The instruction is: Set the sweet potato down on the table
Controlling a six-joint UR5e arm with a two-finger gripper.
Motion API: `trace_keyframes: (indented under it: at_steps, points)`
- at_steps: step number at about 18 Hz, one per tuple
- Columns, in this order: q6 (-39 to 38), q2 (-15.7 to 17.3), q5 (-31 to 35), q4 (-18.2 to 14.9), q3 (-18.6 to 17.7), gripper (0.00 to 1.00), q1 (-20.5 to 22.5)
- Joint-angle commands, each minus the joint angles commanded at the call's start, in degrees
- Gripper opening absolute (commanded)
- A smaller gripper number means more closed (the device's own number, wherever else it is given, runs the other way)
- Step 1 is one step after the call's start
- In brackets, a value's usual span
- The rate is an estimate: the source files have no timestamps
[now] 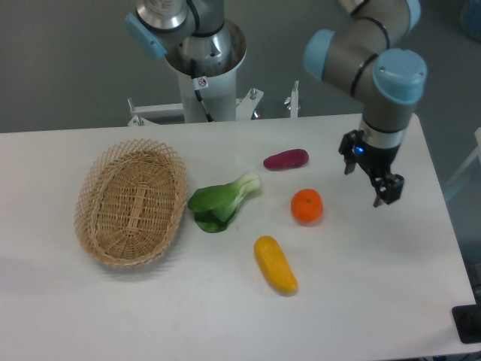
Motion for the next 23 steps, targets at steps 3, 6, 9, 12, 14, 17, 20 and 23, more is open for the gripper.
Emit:
trace_keyframes:
  at_steps: [3,6,9,12,14,17,20,23]
  points:
    - [-0.4,-2.1,0.1,-2.2,3.5,1.00,0.0]
    - [-3.2,-3.9,0.2,-3.8,6.5,1.00,-0.3]
    - [-4.1,-4.2,0.3,-3.7,6.8,1.00,-0.3]
    - [-4.2,-4.3,0.5,-3.3,6.4,1.00,-0.4]
    - [-4.5,-4.4,0.6,-3.1,6.3,1.00,-1.0]
    - [-5.5,-4.8,0.5,-2.8,6.3,1.00,-1.3]
    - [-5.6,-4.8,0.5,-2.7,6.2,1.00,-1.4]
    - [-5.6,-4.8,0.5,-2.6,6.0,1.00,-1.5]
